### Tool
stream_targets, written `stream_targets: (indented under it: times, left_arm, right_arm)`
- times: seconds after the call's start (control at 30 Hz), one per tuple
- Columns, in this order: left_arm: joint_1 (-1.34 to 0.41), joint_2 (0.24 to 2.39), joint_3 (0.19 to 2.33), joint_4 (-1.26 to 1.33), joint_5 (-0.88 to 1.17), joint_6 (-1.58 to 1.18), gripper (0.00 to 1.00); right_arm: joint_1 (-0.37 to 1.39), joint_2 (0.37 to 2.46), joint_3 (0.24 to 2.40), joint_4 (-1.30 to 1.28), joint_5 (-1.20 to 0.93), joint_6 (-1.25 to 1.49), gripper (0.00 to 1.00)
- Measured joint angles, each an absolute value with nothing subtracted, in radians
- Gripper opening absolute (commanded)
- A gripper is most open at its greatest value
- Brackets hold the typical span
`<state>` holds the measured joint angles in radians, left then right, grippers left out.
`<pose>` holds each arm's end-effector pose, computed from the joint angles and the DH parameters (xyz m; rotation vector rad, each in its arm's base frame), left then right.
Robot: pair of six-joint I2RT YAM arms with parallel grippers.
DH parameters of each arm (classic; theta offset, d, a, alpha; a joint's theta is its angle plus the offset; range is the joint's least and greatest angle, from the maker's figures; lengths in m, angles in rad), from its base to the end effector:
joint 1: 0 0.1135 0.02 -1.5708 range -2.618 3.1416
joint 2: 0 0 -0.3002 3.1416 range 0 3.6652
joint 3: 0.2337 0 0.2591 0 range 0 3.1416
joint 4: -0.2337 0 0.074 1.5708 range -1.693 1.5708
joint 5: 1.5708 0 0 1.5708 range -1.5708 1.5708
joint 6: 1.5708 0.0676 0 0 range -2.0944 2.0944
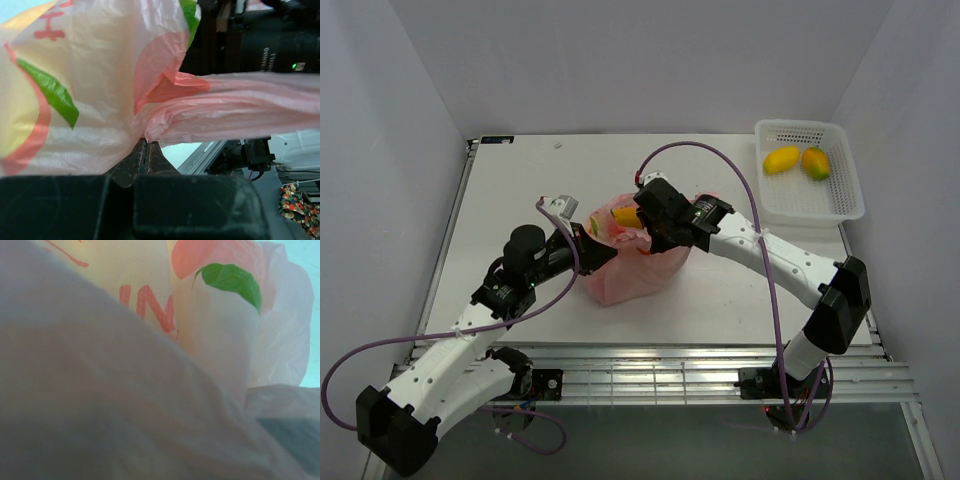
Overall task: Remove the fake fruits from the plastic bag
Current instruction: Take out the fake fruit from the plastic bag.
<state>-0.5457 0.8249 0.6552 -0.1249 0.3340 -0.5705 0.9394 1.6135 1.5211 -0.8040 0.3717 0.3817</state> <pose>0.1652 -0.1263 0.3105 0.2228 1.9813 -1.0599 0.2411 0.2881 0.3429 -0.5056 2.3377 0.1590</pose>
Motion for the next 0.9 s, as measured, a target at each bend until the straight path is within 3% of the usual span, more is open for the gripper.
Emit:
stream_targets:
  times: [0.33, 0.6, 0.9]
  left_arm:
    - [-0.546, 0.820, 0.690, -0.097, 0.359, -0.568, 0.00]
    - [-0.548, 0.743, 0.687, -0.139, 0.321, -0.557, 0.00]
    - [-0.554, 0.671, 0.683, -0.185, 0.232, -0.566, 0.00]
  right_arm:
    - [0.951, 1.592, 1.529, -0.780, 0.207, 0.377, 0.08]
    - [0.932, 1.205, 1.327, -0.837, 0.397, 0.385, 0.08]
    - [0.916, 1.002, 1.229, -0.839, 0.300, 0.301, 0.08]
